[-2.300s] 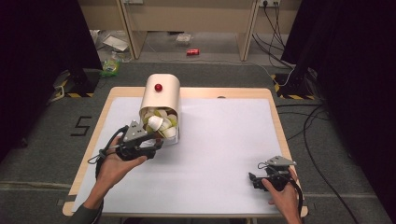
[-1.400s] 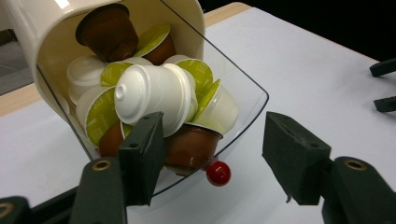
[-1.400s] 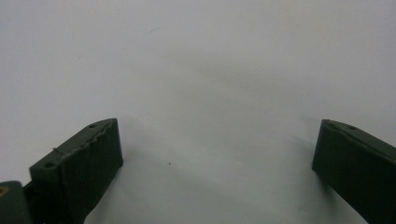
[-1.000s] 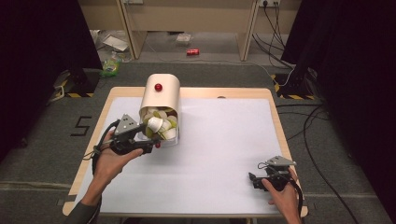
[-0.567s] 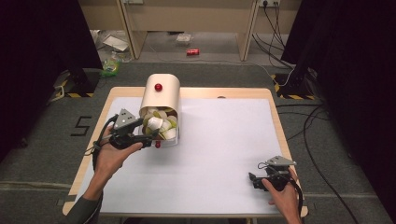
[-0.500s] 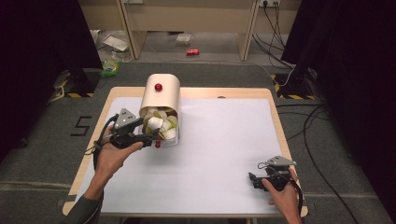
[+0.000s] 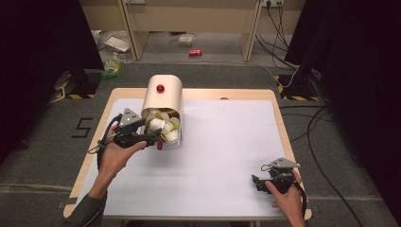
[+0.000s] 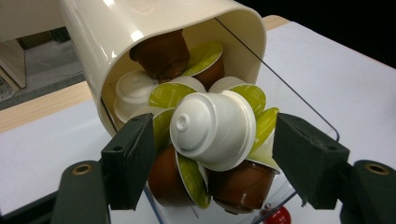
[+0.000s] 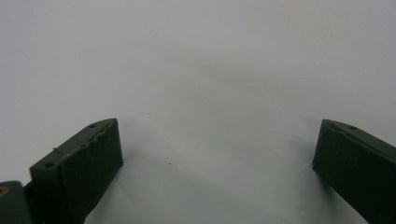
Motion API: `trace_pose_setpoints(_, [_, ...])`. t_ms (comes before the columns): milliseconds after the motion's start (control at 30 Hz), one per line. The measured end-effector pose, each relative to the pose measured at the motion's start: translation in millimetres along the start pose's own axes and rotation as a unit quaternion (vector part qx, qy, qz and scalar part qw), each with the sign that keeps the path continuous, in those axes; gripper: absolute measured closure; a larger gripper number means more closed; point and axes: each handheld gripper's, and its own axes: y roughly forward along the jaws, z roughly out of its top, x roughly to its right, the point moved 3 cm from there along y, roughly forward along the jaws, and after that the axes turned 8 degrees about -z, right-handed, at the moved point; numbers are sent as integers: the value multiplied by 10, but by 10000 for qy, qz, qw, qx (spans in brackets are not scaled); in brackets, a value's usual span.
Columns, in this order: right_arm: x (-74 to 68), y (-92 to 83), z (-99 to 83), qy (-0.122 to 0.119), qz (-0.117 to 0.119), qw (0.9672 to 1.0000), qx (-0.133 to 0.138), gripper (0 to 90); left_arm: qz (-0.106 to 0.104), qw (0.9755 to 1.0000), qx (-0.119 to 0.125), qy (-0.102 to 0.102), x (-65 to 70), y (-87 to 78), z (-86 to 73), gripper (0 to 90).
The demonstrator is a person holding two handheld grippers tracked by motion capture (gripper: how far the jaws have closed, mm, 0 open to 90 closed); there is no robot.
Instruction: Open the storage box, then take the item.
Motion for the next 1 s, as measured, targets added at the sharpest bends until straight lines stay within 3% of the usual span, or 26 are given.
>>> trace_pose_setpoints(1000, [-1, 1, 1, 4, 4, 10000, -4, 16, 9, 9999, -79, -95, -52, 186, -52, 299])
